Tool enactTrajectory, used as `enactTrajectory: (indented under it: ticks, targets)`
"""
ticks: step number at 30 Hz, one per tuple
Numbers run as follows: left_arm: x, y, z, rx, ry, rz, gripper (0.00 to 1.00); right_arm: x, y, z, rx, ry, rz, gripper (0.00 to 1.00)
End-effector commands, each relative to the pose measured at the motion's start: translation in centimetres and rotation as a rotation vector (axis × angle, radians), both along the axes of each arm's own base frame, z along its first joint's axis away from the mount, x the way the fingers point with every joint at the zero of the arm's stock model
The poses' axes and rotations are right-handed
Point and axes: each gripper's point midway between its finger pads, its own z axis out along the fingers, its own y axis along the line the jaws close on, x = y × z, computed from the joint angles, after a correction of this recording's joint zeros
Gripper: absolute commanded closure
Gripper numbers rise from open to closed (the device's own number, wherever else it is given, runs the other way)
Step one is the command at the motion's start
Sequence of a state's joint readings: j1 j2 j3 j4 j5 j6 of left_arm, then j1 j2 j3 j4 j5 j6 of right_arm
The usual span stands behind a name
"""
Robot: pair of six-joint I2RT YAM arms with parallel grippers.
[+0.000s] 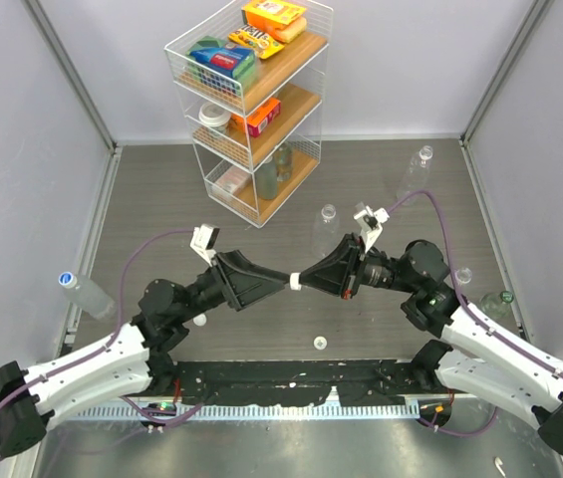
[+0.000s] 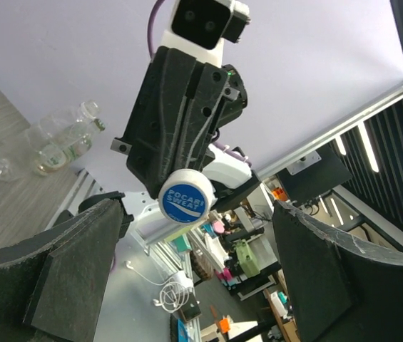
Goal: Screw on the bottle caps
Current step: Pick up the bottle cap from the center of the board.
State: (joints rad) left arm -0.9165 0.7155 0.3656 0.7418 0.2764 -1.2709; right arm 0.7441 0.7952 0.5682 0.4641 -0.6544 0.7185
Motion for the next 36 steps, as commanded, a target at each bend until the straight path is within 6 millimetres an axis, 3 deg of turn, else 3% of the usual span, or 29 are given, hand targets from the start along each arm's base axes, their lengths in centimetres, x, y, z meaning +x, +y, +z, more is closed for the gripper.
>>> enactTrajectory:
  ticks: [1, 19, 30, 36]
  targets:
    - [0.3, -0.5, -0.1, 0.008, -0.005, 0.005, 0.10, -0.9, 0.1, 1.9, 0.050, -0.053, 0.048, 0.99]
    - [0.4, -0.7, -0.2, -0.013, 0.020, -0.012, 0.29, -0.8, 0.7, 0.9, 0.032, -0.021, 0.076, 0.99]
    - [0.5, -0.7, -0.9, -0.005, 0.036, -0.008, 0.34, -0.6, 1.0, 0.6, 0.026, -0.011, 0.081, 0.99]
    - [0.5, -0.8, -1.1, -0.003, 0.048, -0.011, 0.41, -0.5, 1.2, 0.0, 0.012, -0.002, 0.083, 0.99]
